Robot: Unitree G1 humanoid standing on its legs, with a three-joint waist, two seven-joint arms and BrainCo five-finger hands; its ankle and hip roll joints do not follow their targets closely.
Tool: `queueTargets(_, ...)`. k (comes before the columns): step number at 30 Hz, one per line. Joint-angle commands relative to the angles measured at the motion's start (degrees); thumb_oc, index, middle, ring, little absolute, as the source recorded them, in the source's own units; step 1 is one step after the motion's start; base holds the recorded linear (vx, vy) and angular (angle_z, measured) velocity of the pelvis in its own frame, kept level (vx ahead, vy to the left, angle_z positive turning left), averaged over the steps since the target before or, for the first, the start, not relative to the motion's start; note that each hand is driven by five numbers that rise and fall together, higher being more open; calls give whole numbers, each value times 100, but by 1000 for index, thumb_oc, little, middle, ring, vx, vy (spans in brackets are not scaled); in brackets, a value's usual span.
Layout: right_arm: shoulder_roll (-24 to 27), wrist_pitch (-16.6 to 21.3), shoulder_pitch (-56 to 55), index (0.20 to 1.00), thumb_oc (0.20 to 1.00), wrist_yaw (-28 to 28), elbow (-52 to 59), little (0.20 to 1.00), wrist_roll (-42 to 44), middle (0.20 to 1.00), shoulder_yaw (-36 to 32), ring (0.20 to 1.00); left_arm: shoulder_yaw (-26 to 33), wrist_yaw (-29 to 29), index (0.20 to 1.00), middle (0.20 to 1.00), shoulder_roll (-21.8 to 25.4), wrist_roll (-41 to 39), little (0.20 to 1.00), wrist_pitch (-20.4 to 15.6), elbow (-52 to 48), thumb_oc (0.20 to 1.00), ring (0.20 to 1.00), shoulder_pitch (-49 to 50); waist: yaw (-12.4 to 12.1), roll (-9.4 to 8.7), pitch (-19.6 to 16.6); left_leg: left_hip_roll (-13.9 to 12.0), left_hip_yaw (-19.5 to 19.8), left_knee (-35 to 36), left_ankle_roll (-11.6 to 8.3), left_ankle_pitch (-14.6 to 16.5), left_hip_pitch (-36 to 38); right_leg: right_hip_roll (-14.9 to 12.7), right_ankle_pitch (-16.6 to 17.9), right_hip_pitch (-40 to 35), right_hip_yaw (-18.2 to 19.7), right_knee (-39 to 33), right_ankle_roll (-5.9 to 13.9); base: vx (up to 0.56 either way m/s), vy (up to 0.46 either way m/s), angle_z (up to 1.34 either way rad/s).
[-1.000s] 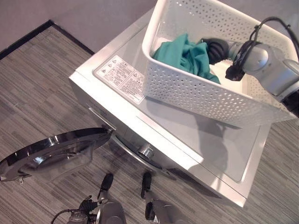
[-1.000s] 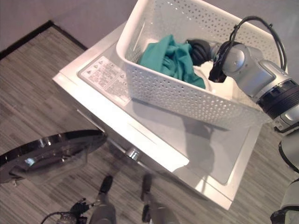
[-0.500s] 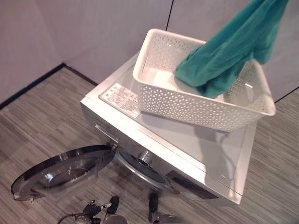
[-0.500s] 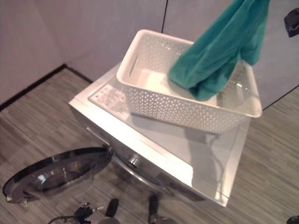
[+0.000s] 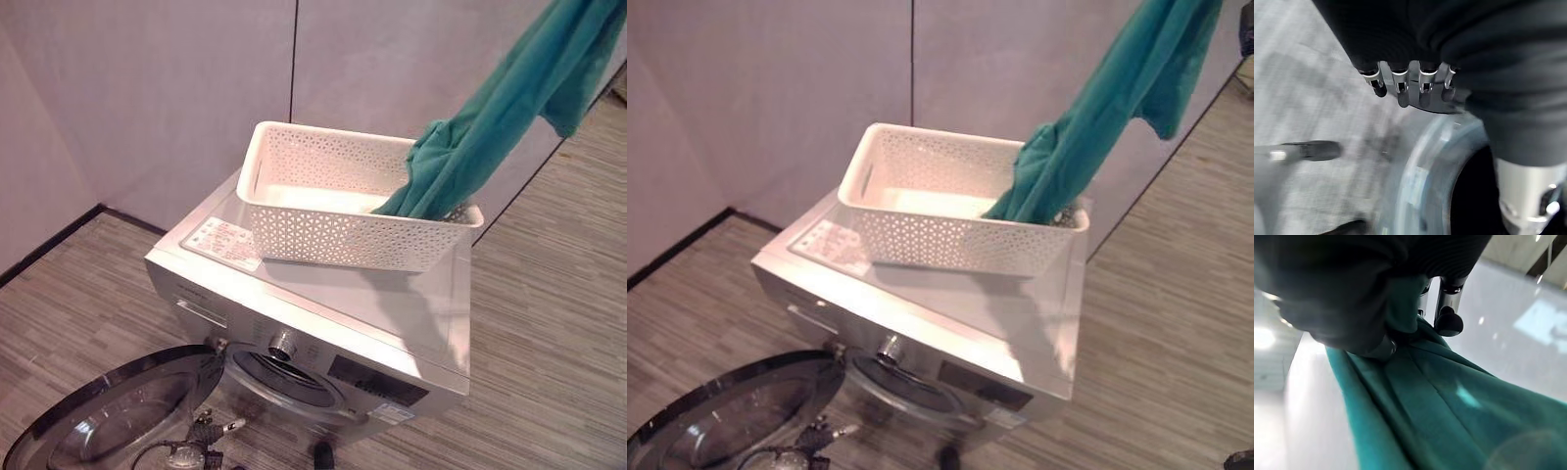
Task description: Grab the laundry basket,head to the washer,open it,put in the laundry and shut it.
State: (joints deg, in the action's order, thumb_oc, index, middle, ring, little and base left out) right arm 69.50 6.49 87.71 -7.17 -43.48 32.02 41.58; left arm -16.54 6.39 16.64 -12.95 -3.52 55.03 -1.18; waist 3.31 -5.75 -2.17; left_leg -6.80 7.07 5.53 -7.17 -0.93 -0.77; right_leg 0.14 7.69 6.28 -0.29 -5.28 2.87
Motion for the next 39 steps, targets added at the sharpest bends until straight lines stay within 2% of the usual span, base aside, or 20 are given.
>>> queueTargets(1, 319, 310, 1460, 200, 200, -441, -720, 200, 36, 200, 111, 200, -209, 45, 1000, 1000, 346, 8, 1000, -405, -11, 1000, 1000, -384, -166, -164, 65, 59, -315, -53, 355, 720, 472, -519, -596, 99, 124, 525, 646, 19, 63, -18)
queueTargets(2, 337, 318, 1701, 200, 200, -533, -873, 200, 47, 200, 246, 200, -272, 18, 1000, 1000, 404, -3, 1000, -445, -223, 1000, 1000, -412, -147, -173, 74, 93, -344, -53, 381, 737, 490, -537, -562, 106, 175, 525, 677, -28, 84, -24)
queueTargets(3, 300, 414, 2069, 200, 200, -855, -1150, 200, 244, 200, 256, 200, -404, 13, 1000, 1000, 492, 13, 1000, -498, -485, 1000, 1000, -471, -108, -201, 109, 161, -387, -62, 421, 712, 488, -577, -450, 163, 250, 527, 719, -73, 111, -27)
queueTargets(6, 277, 585, 2524, 200, 200, -1178, -1261, 200, 501, 200, 237, 200, -551, -1, 1000, 1000, 569, 58, 1000, -485, -710, 1000, 1000, -506, -71, -193, 92, 241, -450, -58, 488, 836, 560, -611, -384, 178, 363, 471, 811, -26, 98, -35)
queueTargets(7, 329, 616, 2671, 200, 200, -1270, -1263, 200, 522, 200, 285, 200, -583, -31, 1000, 1000, 603, 68, 1000, -485, -814, 1000, 1000, -513, -59, -222, 88, 286, -499, -59, 489, 790, 539, -652, -301, 211, 374, 453, 827, 6, 85, -23)
queueTargets(12, 611, 473, 3015, 200, 200, -1482, -1174, 200, 174, 200, 660, 200, -591, -103, 1000, 1000, 611, -37, 1000, -435, -883, 1000, 1000, -450, 9, -227, 68, 368, -558, -59, 534, 814, 533, -757, -256, 213, 355, 409, 874, -12, 52, -7)
queueTargets(20, 985, 571, 2512, 200, 200, -1839, -567, 200, -43, 200, 163, 200, -499, -63, 1000, 1000, 428, 97, 1000, -361, -284, 1000, 1000, -244, 127, -175, 71, 456, -743, -62, 609, 908, 673, -811, -174, 209, 487, 420, 927, 9, 48, -13)
queueTargets(22, 1271, 652, 2259, 200, 200, -2173, -258, 200, -202, 200, -192, 200, -383, 30, 1000, 1000, 278, 104, 1000, -303, 76, 1000, 1000, -195, 241, -78, 84, 504, -817, -61, 663, 997, 756, -824, -179, 201, 554, 439, 974, 15, 93, -14)
queueTargets(26, 1590, 699, 2164, 200, 200, -2494, -198, 200, -419, 200, -387, 200, -324, 97, 1000, 1000, 298, 190, 1000, -307, 392, 1000, 1000, -152, 376, -100, 38, 582, -938, -55, 701, 1043, 810, -860, -100, 247, 617, 459, 1030, -10, 61, -20)
queueTargets(31, 1913, 568, 2543, 200, 200, -2391, -500, 200, -418, 200, 117, 200, -258, 165, 1000, 1000, 228, 160, 1000, -334, 697, 1000, 1000, -245, 551, -94, 10, 640, -1089, -53, 718, 1079, 883, -876, -74, 287, 690, 518, 1060, 0, 46, -17)
queueTargets(34, 2090, 490, 2069, 200, 200, -2241, -290, 200, -542, 200, 74, 200, -251, 171, 1000, 1000, -10, 129, 1000, -363, 573, 1000, 1000, -322, 587, 113, 93, 653, -1151, -55, 742, 1090, 922, -873, -64, 318, 757, 560, 1064, -1, 24, -24)
queueTargets(35, 2102, 494, 1602, 200, 200, -2286, 14, 200, -656, 200, -283, 200, -237, 172, 1000, 1000, -132, 121, 1000, -360, 500, 1000, 1000, -318, 591, 230, 130, 649, -1182, -54, 759, 1103, 945, -859, -62, 325, 794, 580, 1071, -11, 36, -36)
queueTargets(36, 1999, 521, 495, 200, 200, -2364, 581, 200, -966, 200, -1067, 200, -190, 144, 1000, 1000, -358, 94, 1000, -390, 165, 1000, 1000, -315, 656, 489, 228, 678, -1223, -54, 800, 1114, 978, -843, -53, 367, 857, 630, 1078, -19, 44, -42)
queueTargets(37, 1772, 504, -801, 200, 200, -2486, 982, 200, -1261, 200, -2183, 200, -107, 147, 1000, 1000, -392, 106, 1000, -402, -127, 1000, 1000, -250, 748, 557, 274, 682, -1247, -53, 830, 1131, 997, -819, -49, 400, 895, 684, 1089, -45, 50, -49)
queueTargets(38, 1495, 534, -1765, 200, 200, -2550, 1270, 200, -1444, 200, -2978, 200, -37, 137, 1000, 1000, -415, 71, 1000, -452, -398, 1000, 1000, -247, 830, 588, 332, 709, -1257, -53, 859, 1139, 1004, -819, -15, 442, 923, 715, 1109, -61, 48, -52)
queueTargets(39, 1111, 563, -2785, 200, 200, -2623, 1696, 200, -1640, 200, -3882, 200, -30, 121, 1000, 1000, -360, 10, 1000, -508, -763, 1000, 1000, -228, 906, 559, 392, 731, -1294, -53, 889, 1152, 1011, -820, 26, 483, 933, 728, 1146, -69, 47, -42)
